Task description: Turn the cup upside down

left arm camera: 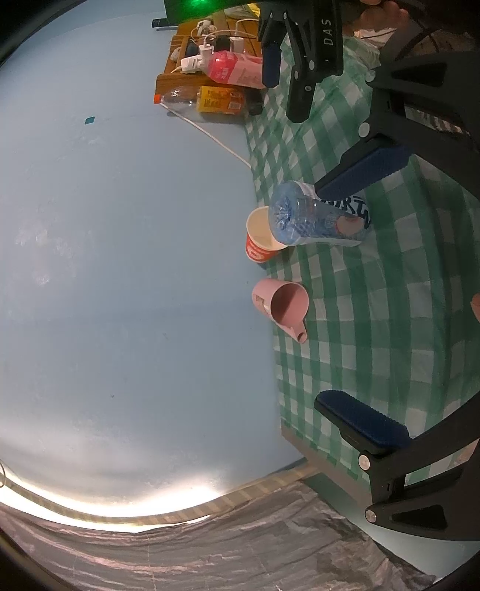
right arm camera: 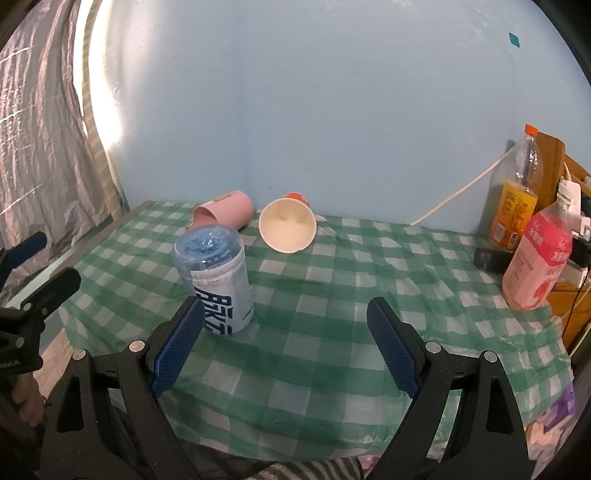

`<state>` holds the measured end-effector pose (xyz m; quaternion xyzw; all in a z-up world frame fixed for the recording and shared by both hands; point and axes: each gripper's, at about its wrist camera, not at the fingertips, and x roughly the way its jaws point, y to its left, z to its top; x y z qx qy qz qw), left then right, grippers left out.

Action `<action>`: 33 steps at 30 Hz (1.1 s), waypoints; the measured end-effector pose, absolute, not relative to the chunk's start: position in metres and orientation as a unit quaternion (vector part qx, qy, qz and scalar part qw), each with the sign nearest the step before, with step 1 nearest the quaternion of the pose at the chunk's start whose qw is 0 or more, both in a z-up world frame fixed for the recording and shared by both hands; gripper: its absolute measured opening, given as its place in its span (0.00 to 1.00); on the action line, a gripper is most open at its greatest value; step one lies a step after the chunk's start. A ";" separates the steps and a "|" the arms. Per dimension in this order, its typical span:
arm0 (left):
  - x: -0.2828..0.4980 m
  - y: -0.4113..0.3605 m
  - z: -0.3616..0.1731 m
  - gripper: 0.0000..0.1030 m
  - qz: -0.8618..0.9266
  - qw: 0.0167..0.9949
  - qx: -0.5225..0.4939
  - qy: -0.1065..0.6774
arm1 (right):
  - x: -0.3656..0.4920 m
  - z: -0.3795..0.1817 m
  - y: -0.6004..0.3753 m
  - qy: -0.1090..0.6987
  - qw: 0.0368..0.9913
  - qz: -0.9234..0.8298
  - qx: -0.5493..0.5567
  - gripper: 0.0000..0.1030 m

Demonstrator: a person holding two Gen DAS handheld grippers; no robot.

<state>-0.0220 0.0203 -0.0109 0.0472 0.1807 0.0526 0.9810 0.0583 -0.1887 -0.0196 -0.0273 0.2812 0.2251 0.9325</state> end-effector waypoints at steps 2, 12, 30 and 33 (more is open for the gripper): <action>-0.022 0.020 -0.012 1.00 0.052 0.981 0.047 0.183 | 0.058 -0.020 -0.188 0.282 0.932 0.226 -0.028 0.86; -0.022 0.017 -0.013 1.00 0.046 0.980 0.050 0.185 | 0.057 -0.023 -0.185 0.284 0.931 0.227 -0.028 0.86; -0.021 0.016 -0.011 1.00 0.042 0.980 0.047 0.187 | 0.057 -0.027 -0.183 0.288 0.929 0.231 -0.025 0.86; -0.021 0.016 -0.011 1.00 0.042 0.980 0.047 0.187 | 0.057 -0.027 -0.183 0.288 0.929 0.231 -0.026 0.86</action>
